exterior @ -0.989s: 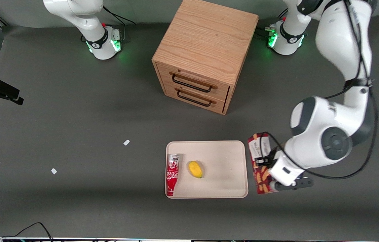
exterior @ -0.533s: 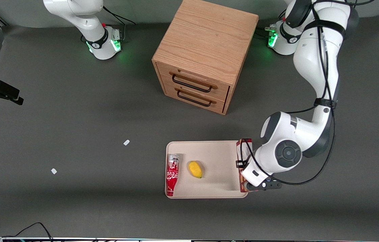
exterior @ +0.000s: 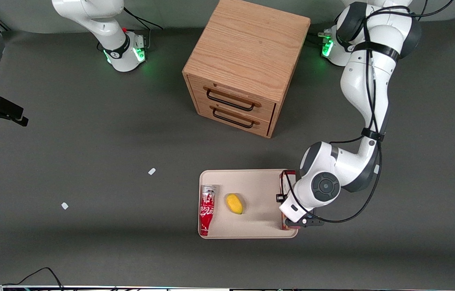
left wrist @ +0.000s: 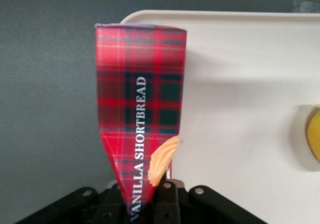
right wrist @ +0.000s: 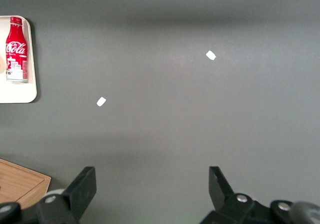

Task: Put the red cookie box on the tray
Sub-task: 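Lower the box onto the tray beside the lemon and open the gripper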

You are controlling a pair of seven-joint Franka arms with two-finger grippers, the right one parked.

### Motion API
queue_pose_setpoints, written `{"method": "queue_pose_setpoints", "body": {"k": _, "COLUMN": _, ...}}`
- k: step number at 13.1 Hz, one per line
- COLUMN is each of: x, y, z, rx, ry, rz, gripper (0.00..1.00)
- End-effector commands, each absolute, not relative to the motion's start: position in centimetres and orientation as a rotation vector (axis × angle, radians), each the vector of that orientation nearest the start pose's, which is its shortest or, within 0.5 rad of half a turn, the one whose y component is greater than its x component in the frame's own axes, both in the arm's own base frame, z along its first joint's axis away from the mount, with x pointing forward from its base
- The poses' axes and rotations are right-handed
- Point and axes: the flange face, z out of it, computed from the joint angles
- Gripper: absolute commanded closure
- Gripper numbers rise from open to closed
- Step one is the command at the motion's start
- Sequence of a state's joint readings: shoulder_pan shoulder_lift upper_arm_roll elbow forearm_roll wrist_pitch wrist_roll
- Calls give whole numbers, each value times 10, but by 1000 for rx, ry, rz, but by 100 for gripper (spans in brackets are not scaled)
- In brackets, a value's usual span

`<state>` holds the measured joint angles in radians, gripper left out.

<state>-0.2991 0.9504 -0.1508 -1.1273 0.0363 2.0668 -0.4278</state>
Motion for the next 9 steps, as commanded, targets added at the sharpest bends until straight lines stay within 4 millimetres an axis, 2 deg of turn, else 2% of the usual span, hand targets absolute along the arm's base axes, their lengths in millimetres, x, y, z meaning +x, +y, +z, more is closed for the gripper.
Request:
{"method": "queue_pose_setpoints", "body": {"k": 1, "x": 704, "y": -305, "z": 233, "rx": -3204, "ry": -70, "rz": 9, "gripper": 53}}
{"method": "queue_pose_setpoints", "body": {"k": 2, "x": 704, "y": -305, "z": 233, "rx": -3194, "ry": -66, "rz": -4, "gripper": 1}}
{"method": "queue_pose_setpoints", "body": {"k": 7, "x": 706, "y": -303, "z": 247, "rx": -3205, "ry": -76, "rz": -25, "gripper": 0}}
{"method": "queue_pose_setpoints", "body": {"k": 9, "x": 707, "y": -300, "z": 262, "rx": -3214, "ry": -85, "rz": -45, "gripper": 0}}
